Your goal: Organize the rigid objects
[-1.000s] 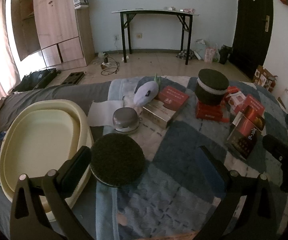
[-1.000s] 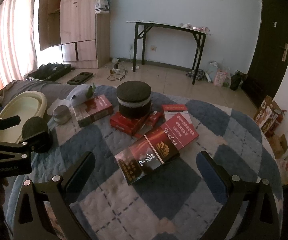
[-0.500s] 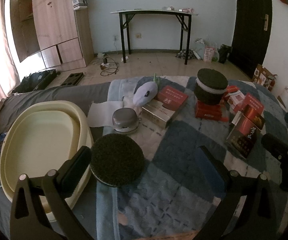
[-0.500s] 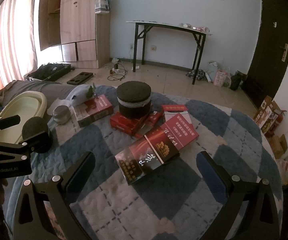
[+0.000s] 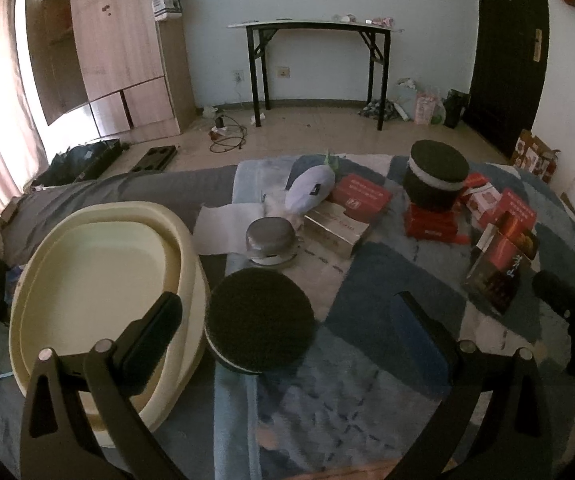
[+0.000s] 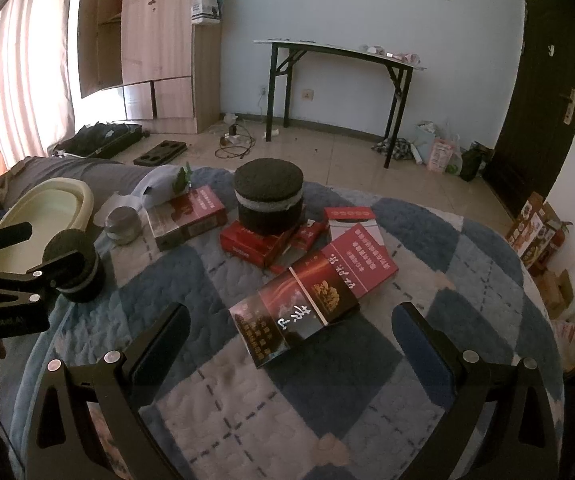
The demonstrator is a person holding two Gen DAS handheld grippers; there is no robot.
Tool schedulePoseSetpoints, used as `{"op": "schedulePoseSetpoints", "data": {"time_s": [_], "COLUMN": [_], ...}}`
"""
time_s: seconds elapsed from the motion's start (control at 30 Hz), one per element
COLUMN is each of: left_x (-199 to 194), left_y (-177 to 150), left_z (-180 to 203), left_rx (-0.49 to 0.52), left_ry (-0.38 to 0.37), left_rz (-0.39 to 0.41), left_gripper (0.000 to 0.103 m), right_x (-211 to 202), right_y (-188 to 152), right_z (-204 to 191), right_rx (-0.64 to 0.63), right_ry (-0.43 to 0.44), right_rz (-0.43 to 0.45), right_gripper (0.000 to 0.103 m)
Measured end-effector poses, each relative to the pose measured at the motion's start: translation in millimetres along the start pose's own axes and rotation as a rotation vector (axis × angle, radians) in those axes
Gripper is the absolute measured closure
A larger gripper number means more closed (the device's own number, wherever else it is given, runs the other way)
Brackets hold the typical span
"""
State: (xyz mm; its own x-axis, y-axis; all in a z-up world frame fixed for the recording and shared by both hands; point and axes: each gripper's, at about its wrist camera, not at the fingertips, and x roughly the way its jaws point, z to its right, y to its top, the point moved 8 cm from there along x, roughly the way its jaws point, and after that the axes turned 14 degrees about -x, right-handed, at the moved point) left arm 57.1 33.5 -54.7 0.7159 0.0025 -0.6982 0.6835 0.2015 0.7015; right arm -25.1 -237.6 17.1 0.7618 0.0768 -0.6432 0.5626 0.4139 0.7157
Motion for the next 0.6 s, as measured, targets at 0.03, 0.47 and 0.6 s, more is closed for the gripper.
{"op": "schedulePoseSetpoints", "data": {"time_s": [0.03,0.47,0.6], "left_x": [0.2,-0.9,-3.0], "left_y": [-0.1,-0.1,1.2], "left_z": [0.3,3.4,3.5], "left_rx": [-0.006,0.01,0.01], "left_ry": [-0.004,-0.004,-0.011], "left_rz": [-0.003,-0.008,-0.003], "left_gripper": [0.0,0.0,0.0], "right_x": [0.0,0.4,0.9], "right_y": [-0.2,-0.4,0.3], "right_z": [-0.3,-3.4,-4.3], "right_rx": [0.0,-0.011,-0.014], "right_ry": [0.001,0.003,0.003], "right_rz": [0.0,-0.004,-0.003], "right_gripper": [0.0,0.0,0.0]}}
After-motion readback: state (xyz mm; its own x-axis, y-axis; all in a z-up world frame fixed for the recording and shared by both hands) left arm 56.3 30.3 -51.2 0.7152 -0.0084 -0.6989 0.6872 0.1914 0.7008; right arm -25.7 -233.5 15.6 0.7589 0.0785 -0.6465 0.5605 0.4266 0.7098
